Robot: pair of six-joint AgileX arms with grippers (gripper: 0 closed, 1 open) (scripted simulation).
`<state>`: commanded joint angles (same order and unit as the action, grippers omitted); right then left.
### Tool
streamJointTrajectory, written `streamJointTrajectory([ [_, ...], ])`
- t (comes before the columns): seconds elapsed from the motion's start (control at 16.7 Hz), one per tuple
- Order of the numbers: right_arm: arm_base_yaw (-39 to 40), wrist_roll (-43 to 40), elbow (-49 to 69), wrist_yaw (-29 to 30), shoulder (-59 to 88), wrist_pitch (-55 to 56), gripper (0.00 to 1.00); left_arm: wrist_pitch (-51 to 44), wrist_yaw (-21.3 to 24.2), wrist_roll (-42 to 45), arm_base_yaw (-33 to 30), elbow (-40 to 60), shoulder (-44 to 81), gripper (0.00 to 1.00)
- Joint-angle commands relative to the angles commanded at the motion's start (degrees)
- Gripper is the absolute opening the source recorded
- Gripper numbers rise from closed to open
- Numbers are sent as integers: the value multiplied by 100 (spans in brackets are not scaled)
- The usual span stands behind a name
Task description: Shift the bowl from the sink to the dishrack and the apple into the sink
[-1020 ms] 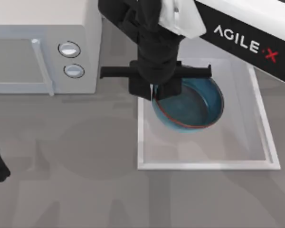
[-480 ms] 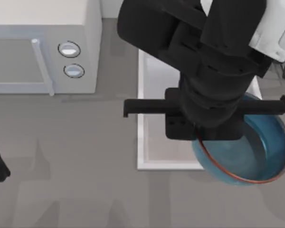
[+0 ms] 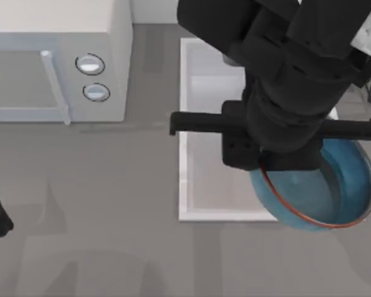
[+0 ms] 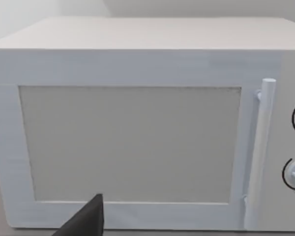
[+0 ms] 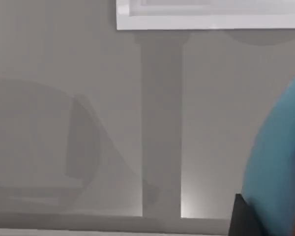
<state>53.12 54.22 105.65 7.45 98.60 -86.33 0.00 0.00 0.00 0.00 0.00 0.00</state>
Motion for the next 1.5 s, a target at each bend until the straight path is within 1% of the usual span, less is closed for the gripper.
streamJointTrajectory([
  [0.12,-472,-371,-254,-300,-280,551,0,0,0,0,0,0,0,100],
  [0.3,-1508,-1133,-757,-875,-786,1808,0,0,0,0,0,0,0,100],
  [0.48,-2859,-2074,-1327,-1506,-1304,3438,0,0,0,0,0,0,0,100],
  [0.72,-4867,-3407,-2073,-2260,-1895,5717,0,0,0,0,0,0,0,100],
  [0.9,-6228,-4300,-2527,-2667,-2185,7160,0,0,0,0,0,0,0,100],
  [1.02,-6941,-4774,-2747,-2848,-2293,7869,0,0,0,0,0,0,0,100],
  [1.2,-7587,-5235,-2946,-2995,-2356,8479,0,0,0,0,0,0,0,100],
  [1.5,-7710,-5326,-2982,-3017,-2360,8588,0,0,0,0,0,0,0,100],
])
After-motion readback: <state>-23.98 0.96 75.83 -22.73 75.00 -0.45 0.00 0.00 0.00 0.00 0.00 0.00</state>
